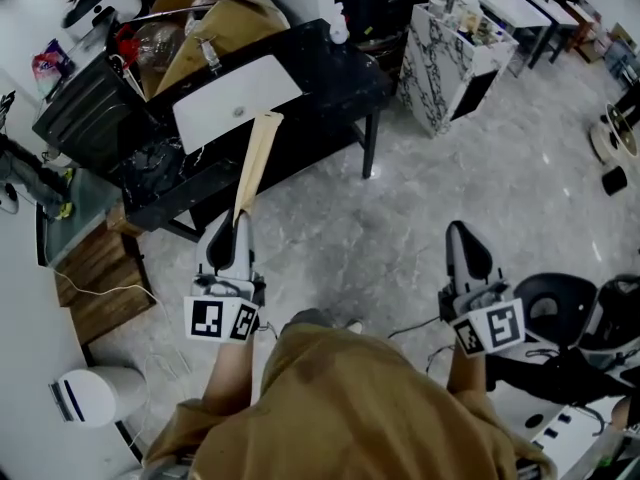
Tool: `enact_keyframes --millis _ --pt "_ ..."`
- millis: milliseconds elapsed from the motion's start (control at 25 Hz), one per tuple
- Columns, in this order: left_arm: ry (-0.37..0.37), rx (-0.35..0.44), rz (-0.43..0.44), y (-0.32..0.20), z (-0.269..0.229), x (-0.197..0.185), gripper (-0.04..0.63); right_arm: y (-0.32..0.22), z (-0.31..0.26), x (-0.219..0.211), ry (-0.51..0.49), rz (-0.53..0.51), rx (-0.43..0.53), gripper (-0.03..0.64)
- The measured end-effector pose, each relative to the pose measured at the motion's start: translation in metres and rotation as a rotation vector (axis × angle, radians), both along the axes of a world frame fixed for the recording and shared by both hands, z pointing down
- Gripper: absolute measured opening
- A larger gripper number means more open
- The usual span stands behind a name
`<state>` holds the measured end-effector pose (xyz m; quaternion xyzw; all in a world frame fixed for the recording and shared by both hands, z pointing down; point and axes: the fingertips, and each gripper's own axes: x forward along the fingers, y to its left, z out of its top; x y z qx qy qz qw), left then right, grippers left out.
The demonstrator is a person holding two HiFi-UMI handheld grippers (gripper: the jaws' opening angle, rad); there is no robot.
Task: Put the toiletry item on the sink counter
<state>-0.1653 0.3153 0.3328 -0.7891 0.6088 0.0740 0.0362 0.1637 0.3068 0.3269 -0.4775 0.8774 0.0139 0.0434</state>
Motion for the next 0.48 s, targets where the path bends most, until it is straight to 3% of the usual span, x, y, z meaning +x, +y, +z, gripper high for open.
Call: enact_keyframes --millis 240,480 --pt "-0.008 -0.036 -0.034 0.004 0.013 0.003 0.040 -0.009 0.017 0.011 -0.022 -0.018 -0.043 0.003" --pt "-0.002 -0.048 -0.025 -0.028 0.031 0.002 0.040 -0.035 0.031 -0.001 -0.006 -0.038 -0.050 0.003"
